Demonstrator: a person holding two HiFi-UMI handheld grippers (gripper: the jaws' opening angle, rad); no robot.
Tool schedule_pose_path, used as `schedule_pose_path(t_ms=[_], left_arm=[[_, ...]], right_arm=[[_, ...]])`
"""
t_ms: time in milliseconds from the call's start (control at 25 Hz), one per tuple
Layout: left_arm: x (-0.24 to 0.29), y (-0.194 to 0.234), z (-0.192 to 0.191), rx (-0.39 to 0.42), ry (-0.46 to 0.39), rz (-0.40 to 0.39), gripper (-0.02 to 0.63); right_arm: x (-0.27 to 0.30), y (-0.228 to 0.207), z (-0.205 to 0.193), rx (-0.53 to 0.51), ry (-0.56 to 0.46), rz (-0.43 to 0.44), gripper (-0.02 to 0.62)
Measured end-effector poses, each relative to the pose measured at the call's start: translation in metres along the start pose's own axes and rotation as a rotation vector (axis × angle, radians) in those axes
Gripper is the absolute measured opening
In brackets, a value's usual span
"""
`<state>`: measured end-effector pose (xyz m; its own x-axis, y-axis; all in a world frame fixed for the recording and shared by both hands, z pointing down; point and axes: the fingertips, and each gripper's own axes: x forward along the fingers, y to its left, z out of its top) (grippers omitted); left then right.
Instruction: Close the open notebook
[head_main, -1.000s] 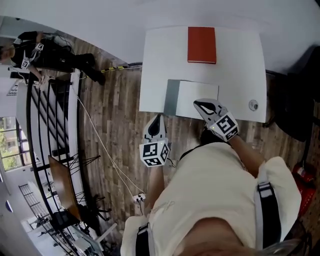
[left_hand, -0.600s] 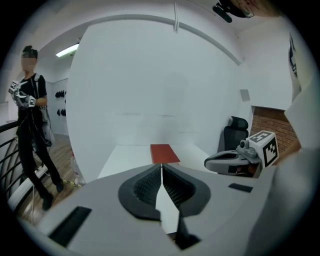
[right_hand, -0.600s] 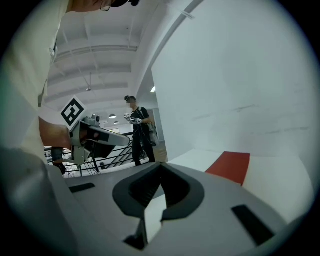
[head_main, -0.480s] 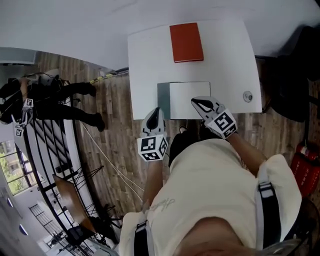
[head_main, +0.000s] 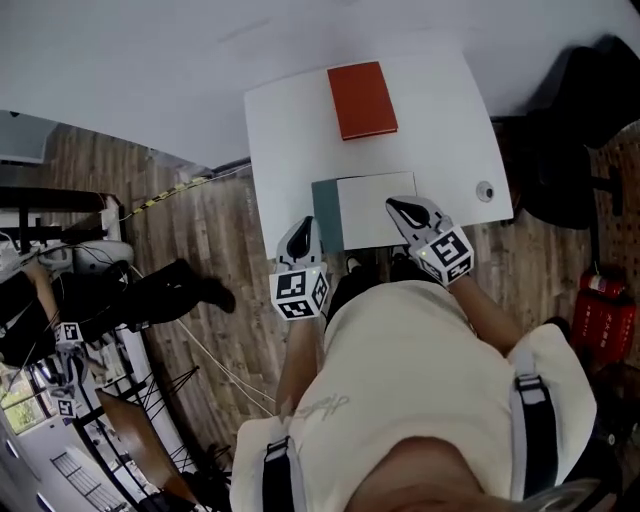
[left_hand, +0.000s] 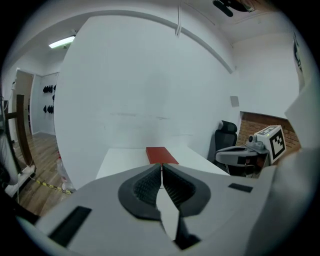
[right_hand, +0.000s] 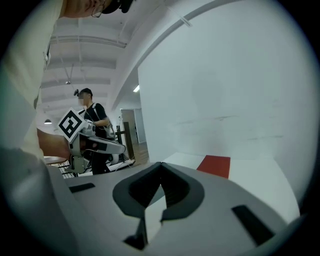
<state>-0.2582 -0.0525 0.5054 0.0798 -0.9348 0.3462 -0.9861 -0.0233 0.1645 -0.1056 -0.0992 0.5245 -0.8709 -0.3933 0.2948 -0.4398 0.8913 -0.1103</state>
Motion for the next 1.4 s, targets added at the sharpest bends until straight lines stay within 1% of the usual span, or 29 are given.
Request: schedule_pose_path(t_ms=[160,320,440,520,720,840,960,1120,1240,1280,1320,1360,1400], left_arm=[[-0.002,0.013,-0.01,-0.029,0.012,-0.016,0.023],[-0.002,0.042,-0.03,-0.074,0.045,-0.016,0.023],[-0.005,0.054,-0.059,-0.125,0.081,-0.009,0.023],[-0.008,0.06,-0.081,-0.15,0.107,0.01,0.023],[-0.012,0.072,-0.136,-0.217,0.208,0.064,0.025],[-0.014,0.072,-0.164,-0.309,0.249,0.073,0.025],[-0.009,0.068,-0.182,-0.421,0.266,0.045,0.025],[-0.011,0.065,-0.208,-0.522,0.309,0.033,0.025],[-0.012,0.067,-0.228,-0.647,0.331,0.03,0.031],[-0.01,0.067,-0.234,-0.684,0.338,0.028,0.049],[-0.009,0.067,-0.24,-0.715,0.346,0.025,0.094],[-0.007,0.066,-0.245,-0.737,0.357,0.022,0.123],[-0.005,0.065,-0.25,-0.753,0.368,0.018,0.123]], right_arm=[[0.0,0.006,0.004,-0.013,0.015,-0.028,0.008],[0.016,0.018,0.002,-0.01,0.017,-0.042,0.008],[0.02,0.027,-0.001,-0.023,0.021,-0.024,0.008],[0.02,0.032,-0.002,-0.03,0.027,-0.012,0.008],[0.022,0.031,0.0,-0.04,0.047,0.009,0.008],[0.022,0.029,-0.008,-0.036,0.061,0.023,0.008],[0.023,0.024,-0.019,-0.028,0.075,0.03,0.008],[0.025,0.025,-0.023,-0.018,0.085,0.032,0.008],[0.025,0.023,-0.024,-0.012,0.085,0.031,0.008],[0.025,0.022,-0.025,-0.012,0.088,0.031,0.008],[0.024,0.022,-0.026,-0.014,0.091,0.031,0.008],[0.023,0.021,-0.026,-0.015,0.095,0.029,0.008],[0.022,0.02,-0.026,-0.016,0.099,0.028,0.008]])
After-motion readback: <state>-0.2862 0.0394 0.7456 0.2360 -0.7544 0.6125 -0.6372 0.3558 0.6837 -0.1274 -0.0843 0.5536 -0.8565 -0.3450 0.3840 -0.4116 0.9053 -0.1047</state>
